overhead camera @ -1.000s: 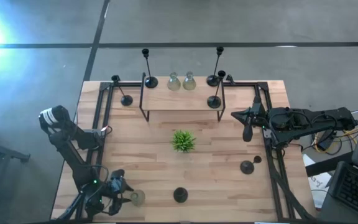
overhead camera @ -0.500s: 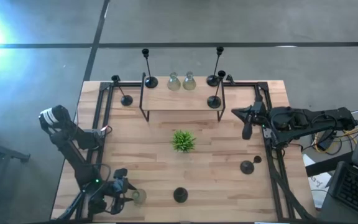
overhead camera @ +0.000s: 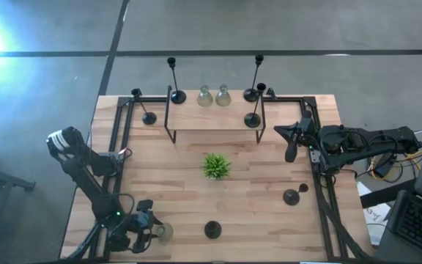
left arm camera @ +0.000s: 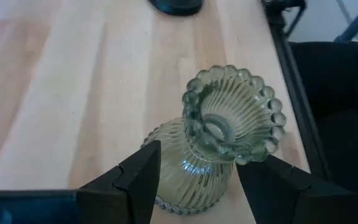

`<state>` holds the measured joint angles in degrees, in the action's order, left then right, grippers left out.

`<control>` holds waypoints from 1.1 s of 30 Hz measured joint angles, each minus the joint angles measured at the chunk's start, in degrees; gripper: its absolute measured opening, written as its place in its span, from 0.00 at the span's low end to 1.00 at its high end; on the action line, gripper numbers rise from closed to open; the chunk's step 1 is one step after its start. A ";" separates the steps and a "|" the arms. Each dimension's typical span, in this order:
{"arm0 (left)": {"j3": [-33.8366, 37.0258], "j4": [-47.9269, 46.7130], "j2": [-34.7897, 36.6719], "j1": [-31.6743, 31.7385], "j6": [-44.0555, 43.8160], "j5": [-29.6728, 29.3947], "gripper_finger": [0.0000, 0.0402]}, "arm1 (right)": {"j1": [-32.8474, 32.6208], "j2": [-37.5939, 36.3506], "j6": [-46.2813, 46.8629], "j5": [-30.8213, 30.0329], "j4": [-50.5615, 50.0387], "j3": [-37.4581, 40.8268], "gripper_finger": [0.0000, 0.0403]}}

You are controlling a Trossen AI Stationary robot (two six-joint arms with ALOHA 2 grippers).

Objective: Pick & Place candle stick holders
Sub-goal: Put the transparent glass candle holder on the shelf

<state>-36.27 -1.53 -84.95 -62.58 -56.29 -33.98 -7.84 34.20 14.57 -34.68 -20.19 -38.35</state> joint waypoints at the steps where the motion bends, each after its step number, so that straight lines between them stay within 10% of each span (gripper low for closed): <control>1: 0.00 1.68 -0.71 0.13 1.31 0.07 0.52 | 0.00 0.02 0.00 0.00 -0.02 0.00 0.02; 33: -0.02 13.54 -5.68 2.23 9.77 -4.44 0.55 | -0.02 0.00 -0.20 0.13 -0.17 -0.55 0.02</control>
<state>-36.29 12.01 -90.63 -60.36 -46.52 -38.41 -7.86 34.20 14.37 -34.54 -20.36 -38.89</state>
